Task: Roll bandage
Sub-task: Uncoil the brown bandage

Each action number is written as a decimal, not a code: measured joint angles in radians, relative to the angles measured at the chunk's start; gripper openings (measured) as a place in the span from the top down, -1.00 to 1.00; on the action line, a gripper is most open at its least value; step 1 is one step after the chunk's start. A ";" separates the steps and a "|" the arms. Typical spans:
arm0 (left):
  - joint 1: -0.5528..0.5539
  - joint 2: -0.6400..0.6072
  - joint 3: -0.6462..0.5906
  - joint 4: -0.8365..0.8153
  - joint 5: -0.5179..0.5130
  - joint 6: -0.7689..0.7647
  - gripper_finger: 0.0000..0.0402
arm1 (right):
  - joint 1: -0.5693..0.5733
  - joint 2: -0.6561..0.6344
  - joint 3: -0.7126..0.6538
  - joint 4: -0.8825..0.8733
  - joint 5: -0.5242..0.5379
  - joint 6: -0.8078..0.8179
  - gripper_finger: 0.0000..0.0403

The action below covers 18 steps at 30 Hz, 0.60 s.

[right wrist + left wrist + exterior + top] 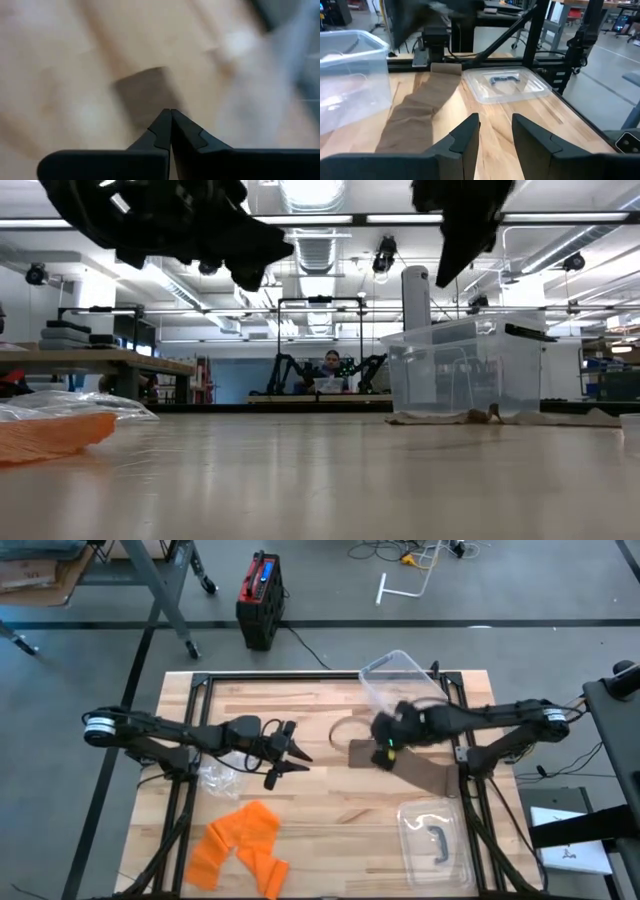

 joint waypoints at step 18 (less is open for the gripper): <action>-0.143 0.045 0.208 -0.695 0.002 -0.106 0.54 | 0.151 0.461 0.013 0.143 0.231 0.261 1.00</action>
